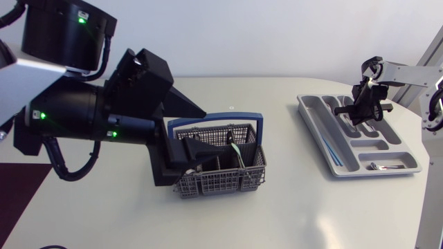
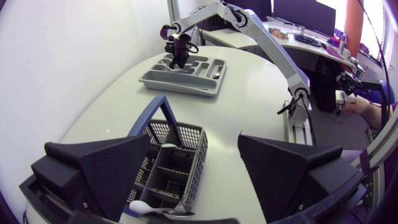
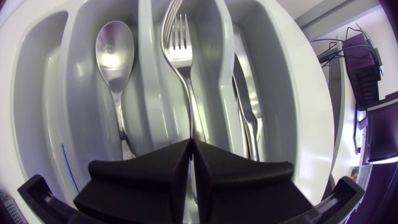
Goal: Sort the cutlery from the basket into the organizer compartments.
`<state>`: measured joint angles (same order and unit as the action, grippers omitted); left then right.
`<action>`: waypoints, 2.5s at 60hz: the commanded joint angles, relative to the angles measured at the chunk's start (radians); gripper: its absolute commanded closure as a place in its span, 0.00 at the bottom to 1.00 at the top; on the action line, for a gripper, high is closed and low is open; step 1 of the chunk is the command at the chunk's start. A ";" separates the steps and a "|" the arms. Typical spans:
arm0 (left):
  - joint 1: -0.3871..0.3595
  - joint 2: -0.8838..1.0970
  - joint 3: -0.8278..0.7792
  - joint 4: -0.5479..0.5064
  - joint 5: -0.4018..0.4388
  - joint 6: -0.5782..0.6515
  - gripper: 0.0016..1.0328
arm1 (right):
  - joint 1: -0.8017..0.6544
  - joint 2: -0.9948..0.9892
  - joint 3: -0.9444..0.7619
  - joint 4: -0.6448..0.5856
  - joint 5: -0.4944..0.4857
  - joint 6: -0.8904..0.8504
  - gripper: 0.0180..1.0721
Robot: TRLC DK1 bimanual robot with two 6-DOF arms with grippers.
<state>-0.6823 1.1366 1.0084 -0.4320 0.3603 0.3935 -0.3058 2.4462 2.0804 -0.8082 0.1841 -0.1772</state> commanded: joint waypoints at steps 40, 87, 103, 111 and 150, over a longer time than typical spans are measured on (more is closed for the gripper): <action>-0.079 -0.060 -0.073 0.010 -0.141 0.041 0.05 | 0.112 -0.809 -0.838 0.369 -0.239 -0.157 0.40; -0.089 -0.074 -0.166 0.050 -0.198 0.084 0.05 | 0.904 -1.299 -1.211 0.314 0.006 0.041 0.40; -0.189 0.078 -0.194 0.196 -0.399 0.254 0.06 | 0.922 -1.363 -1.278 0.339 0.014 0.018 0.40; -0.180 0.140 -0.166 0.222 -0.402 0.301 0.07 | 0.929 -1.369 -1.287 0.334 0.014 0.015 0.40; -0.138 0.075 -0.271 0.254 -0.411 0.311 0.07 | 1.136 -1.267 -1.177 0.282 0.083 0.087 0.40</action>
<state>-0.8310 1.2507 0.7795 -0.1822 -0.0433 0.7044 0.8036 1.1378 0.8639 -0.5106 0.2462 -0.1295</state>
